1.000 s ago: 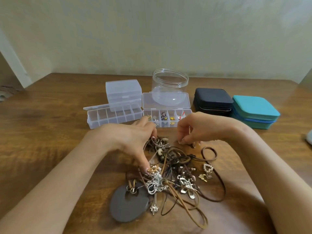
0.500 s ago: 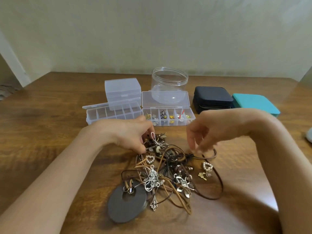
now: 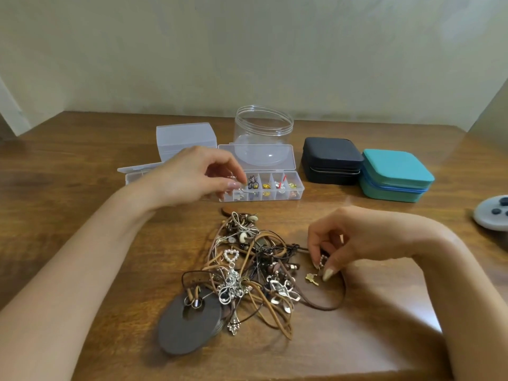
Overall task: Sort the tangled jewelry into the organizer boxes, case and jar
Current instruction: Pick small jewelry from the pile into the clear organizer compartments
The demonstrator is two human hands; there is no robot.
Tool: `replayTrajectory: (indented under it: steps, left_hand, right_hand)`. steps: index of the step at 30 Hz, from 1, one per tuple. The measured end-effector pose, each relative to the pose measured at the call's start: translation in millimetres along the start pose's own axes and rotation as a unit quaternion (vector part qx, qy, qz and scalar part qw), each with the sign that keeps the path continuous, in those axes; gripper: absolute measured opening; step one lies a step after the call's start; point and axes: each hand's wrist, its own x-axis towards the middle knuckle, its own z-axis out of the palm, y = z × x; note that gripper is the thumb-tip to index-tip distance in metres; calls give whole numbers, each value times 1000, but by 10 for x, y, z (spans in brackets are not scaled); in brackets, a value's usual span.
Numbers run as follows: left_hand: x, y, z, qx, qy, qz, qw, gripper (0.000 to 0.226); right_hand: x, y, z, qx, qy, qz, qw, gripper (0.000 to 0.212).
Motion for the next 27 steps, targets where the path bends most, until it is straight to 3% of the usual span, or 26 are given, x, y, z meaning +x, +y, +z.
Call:
replayTrajectory:
  steps: [6,11,15,20,23,25,27]
  left_hand:
    - [34,-58,2,-9,39,-29,999,7]
    - [43,-82,1,15,49,-28,998,9]
    - [45,-54,15,9,68,-23,997,5]
    - [42,-79,16,-5,32,-23,999,7]
    - [35,-101,7,10,15,-33,999,7]
    - [36,-91,6,14,11,-35,999,6]
    - [37,-102,-3,16,7,-38,999,6]
  right_hand:
    - [-15,40,-18,5,27,-22,999,9]
    - [-43,57,-90,166,168,-96,967,12]
    - [119,115,-58,240,258,-58,934,14]
    - [372,148,86,166,295,19,941,16]
    - [296,98,57,74,325,0,943,19]
    - [117,64,-10,73,250,-50,964,18]
    - [-24,-4,-26,72,92,-75,990,23]
